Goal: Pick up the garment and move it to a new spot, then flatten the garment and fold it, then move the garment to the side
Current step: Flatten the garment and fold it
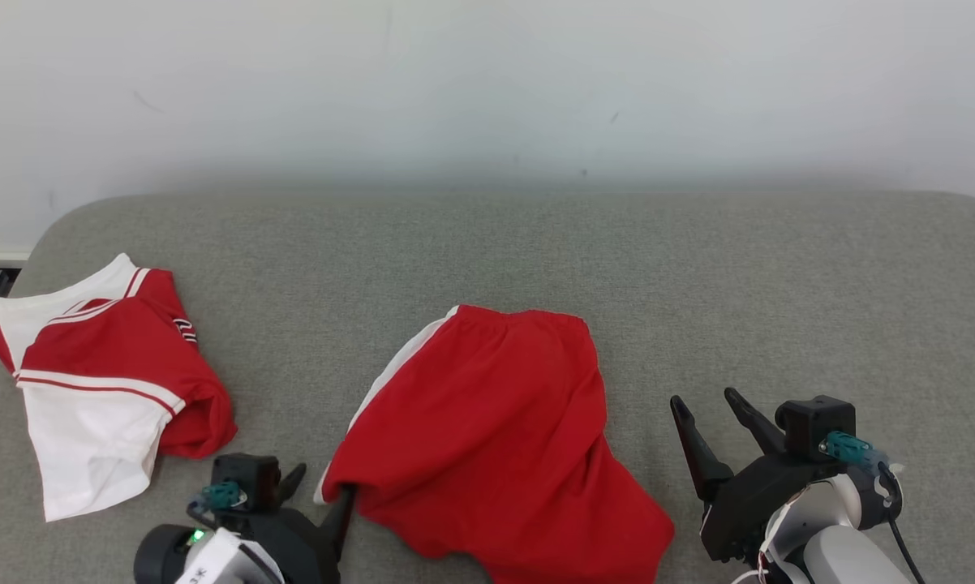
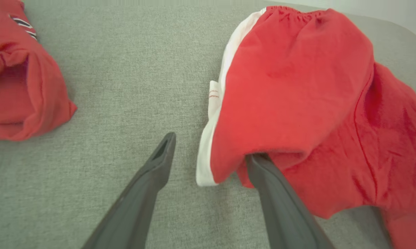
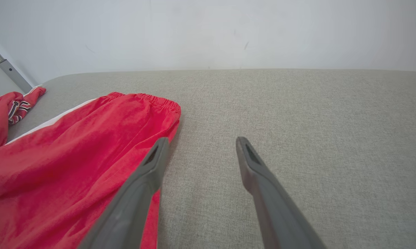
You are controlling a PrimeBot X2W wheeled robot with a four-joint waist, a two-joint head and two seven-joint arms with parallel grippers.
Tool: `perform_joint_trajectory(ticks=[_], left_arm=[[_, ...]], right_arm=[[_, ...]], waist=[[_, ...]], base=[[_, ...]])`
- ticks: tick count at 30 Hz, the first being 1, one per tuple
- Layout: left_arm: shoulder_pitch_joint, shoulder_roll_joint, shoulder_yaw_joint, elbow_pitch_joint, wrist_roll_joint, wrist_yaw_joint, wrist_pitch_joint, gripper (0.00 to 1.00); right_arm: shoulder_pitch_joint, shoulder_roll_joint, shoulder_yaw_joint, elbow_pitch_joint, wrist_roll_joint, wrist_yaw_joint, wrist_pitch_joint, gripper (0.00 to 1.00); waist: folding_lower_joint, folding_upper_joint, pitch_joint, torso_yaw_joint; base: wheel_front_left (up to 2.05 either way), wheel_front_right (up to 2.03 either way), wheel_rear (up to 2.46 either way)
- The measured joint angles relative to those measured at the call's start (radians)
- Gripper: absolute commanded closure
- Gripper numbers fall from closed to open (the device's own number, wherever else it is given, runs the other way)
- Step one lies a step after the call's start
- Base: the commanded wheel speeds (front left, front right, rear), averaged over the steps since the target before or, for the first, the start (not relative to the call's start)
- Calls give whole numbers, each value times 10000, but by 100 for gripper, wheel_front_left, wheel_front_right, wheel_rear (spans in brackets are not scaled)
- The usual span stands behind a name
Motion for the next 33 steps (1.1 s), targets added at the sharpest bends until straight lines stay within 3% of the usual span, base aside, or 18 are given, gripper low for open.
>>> perform_joint_trajectory(ticks=[15, 22, 33], left_arm=[[601, 4, 1580, -556, 686, 8, -905, 0], [1040, -284, 2493, -1174, 1104, 8, -1141, 0], [2011, -548, 3290, -2194, 2148, 8, -1258, 0]], right_arm=[[-863, 236, 351, 922, 236, 453, 533, 0], [-988, 242, 301, 1565, 489, 543, 796, 0], [-2590, 336, 454, 3448, 882, 934, 2301, 0]], waist=[[0, -1, -126, 533], [0, 0, -150, 773], [0, 0, -121, 1136]], base=[[0, 0, 0], [0, 0, 0], [0, 0, 0]])
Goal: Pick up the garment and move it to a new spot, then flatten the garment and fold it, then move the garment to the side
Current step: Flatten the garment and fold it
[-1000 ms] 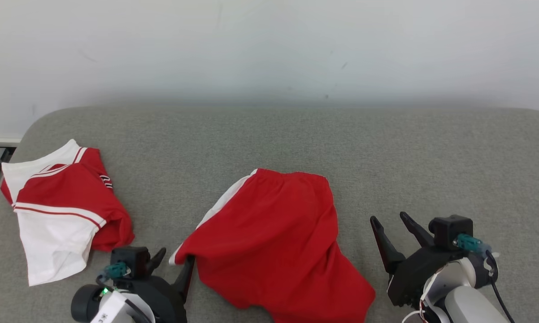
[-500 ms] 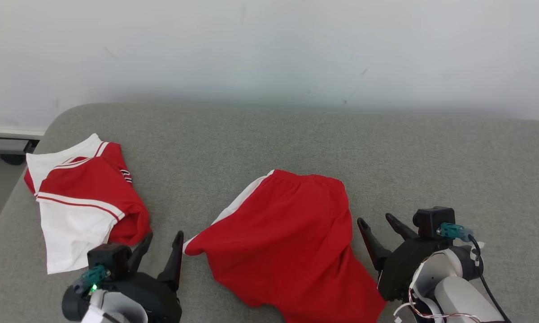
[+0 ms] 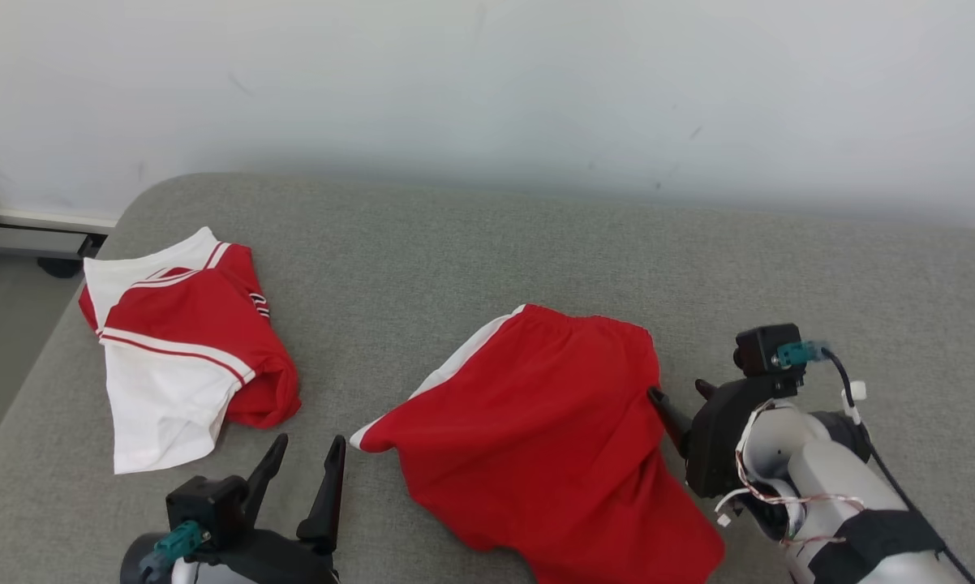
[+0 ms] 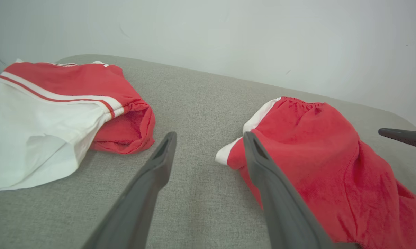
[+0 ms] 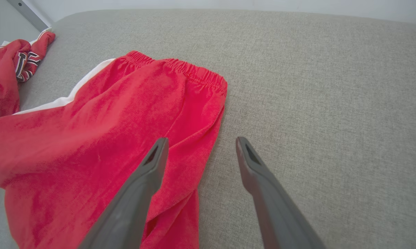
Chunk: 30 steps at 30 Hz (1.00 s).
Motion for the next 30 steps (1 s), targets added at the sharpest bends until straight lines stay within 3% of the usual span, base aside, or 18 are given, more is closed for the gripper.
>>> perform_joint_trajectory(ticks=[7, 11, 17, 18, 19, 20, 30], left_arm=[[166, -38, 629, -516, 658, 0, -42, 0], [295, -420, 859, -940, 1049, 0, -44, 0], [525, -543, 1179, -1135, 1246, 0, -44, 0], [638, -591, 1285, -1250, 1302, 0, -42, 0], [686, -608, 1344, -1271, 1386, 0, -42, 0], [702, -635, 1427, -1279, 1484, 0, -40, 0], [1085, -696, 1944, -1425, 1708, 0, 109, 0]], right_arm=[[-1085, -75, 146, 1289, 196, 82, 1338, 0], [-1382, -98, 169, 2061, 395, 132, 2242, 0], [-1713, -29, 94, 2500, 660, 219, 2717, 0], [-1798, -6, 105, 2604, 711, 236, 2838, 61], [-1845, 6, 144, 2644, 748, 305, 2895, 94], [-1888, 25, 161, 2696, 769, 311, 2895, 100], [-2396, -27, -188, 2688, 1151, 391, 2487, 100]], waist=[[0, 0, 102, 282], [0, 0, 195, 540], [0, 0, 307, 852], [0, 0, 347, 931], [0, 0, 369, 959], [0, 0, 388, 980], [1, 0, 470, 801]], base=[[0, 0, 0], [0, 0, 0], [0, 0, 0], [0, 0, 0], [0, 0, 0], [0, 0, 0], [0, 0, 0]])
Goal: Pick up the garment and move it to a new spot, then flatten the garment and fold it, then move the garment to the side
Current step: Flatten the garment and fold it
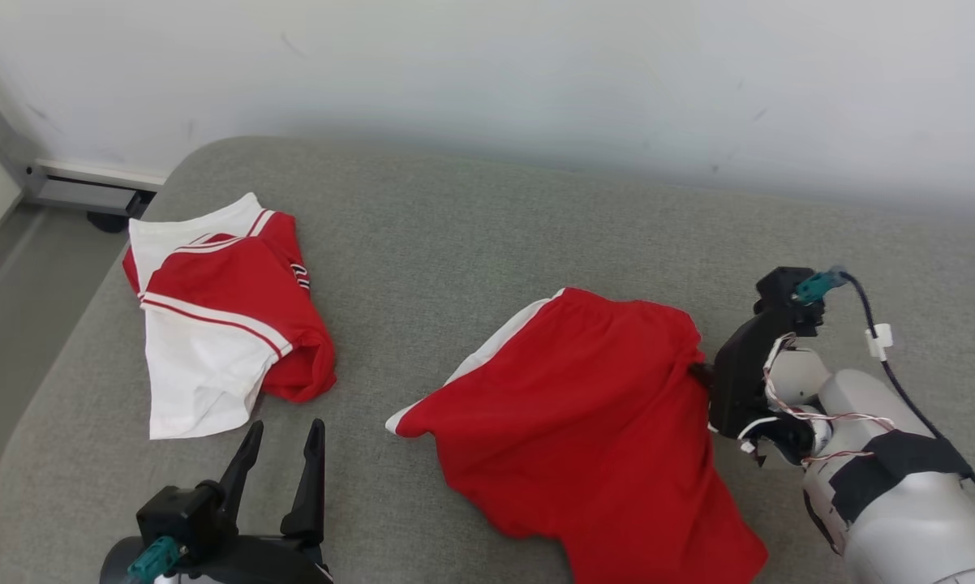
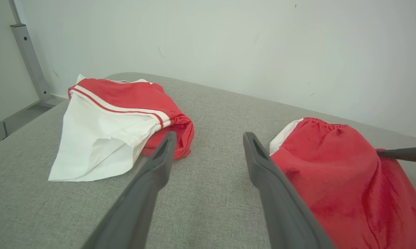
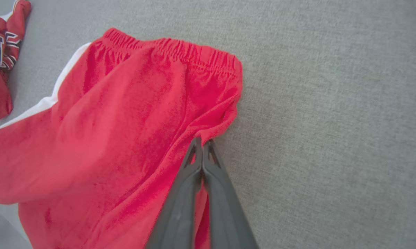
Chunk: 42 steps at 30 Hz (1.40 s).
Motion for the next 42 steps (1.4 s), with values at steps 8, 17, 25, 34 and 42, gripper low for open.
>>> perform_joint_trajectory(ticks=[8, 17, 25, 34, 42], left_arm=[[413, -13, 257, -90, 186, 0, 163, 0], [726, -81, 447, -341, 487, 0, 401, 0], [750, -309, 234, -489, 629, 0, 709, 0], [742, -359, 217, -489, 704, 0, 936, 0], [749, -385, 355, -451, 717, 0, 1087, 0]], right_arm=[[1565, -378, -403, -1145, 568, 79, -1120, 100], [3911, -635, -123, -3296, 1024, 81, -1730, 100], [6160, -1271, -345, -4978, 1294, 81, -1914, 100], [6722, -1716, -199, -6134, 1149, -17, -1555, 0], [6890, -2633, -673, -8926, 1049, -167, -1298, 0]], waist=[[-1, 0, -182, -562], [-1, 0, -391, -1544], [-2, 0, -495, -2141], [-1, 0, -449, -2039], [-2, -1, -590, -1870]], base=[[0, 0, 0], [0, 0, 0], [0, 0, 0], [0, 0, 0], [0, 0, 0]])
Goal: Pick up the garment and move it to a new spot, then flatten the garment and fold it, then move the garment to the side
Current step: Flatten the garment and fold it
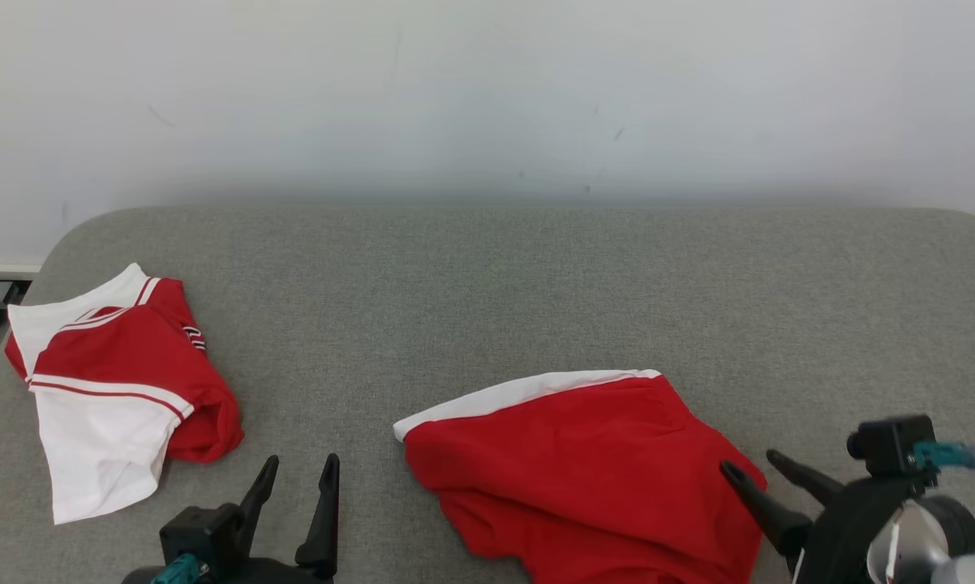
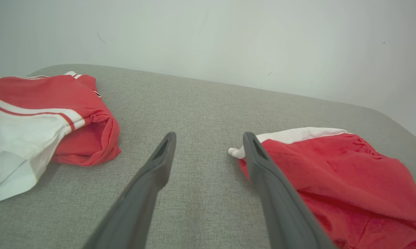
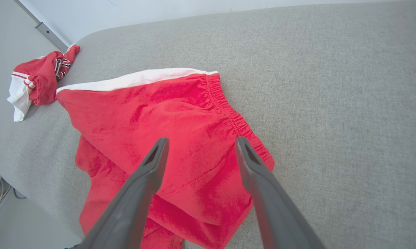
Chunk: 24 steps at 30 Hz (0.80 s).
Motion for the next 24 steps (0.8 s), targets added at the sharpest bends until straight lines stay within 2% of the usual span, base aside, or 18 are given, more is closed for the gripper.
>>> perform_joint_trajectory(ticks=[3, 6, 12, 15, 20, 24], left_arm=[[0, -38, 61, 2, 0, 0, 75, 0], [-62, -140, -40, 81, -40, -21, 268, 0], [-1051, -453, -387, 988, -529, -800, 957, 0], [-1586, -711, -194, 1605, -1233, -1143, 1363, 0], [-2082, -763, 63, 2602, -2042, -1651, 1983, 0], [-2559, -974, 8, 3198, -2232, -1875, 2347, 0]], right_arm=[[-470, -67, 119, -217, -370, -222, 268, 0], [-1366, -40, 376, 159, -696, -337, 577, 0], [-3015, 209, 688, 1616, -1062, -625, 1009, 0], [-3727, 357, 780, 2282, -1127, -644, 1227, 0], [-4777, 685, 1095, 3298, -1294, -637, 1450, 0], [-5154, 918, 1206, 4069, -1304, -635, 1534, 0]], waist=[[0, 0, -20, 34], [1, 0, -1, 89], [1, 0, 164, 315], [2, 1, 320, 421], [2, 1, 645, 519], [3, 1, 904, 537]], base=[[0, 0, 0], [0, 0, 0], [0, 0, 0], [0, 0, 0], [0, 0, 0], [0, 0, 0]])
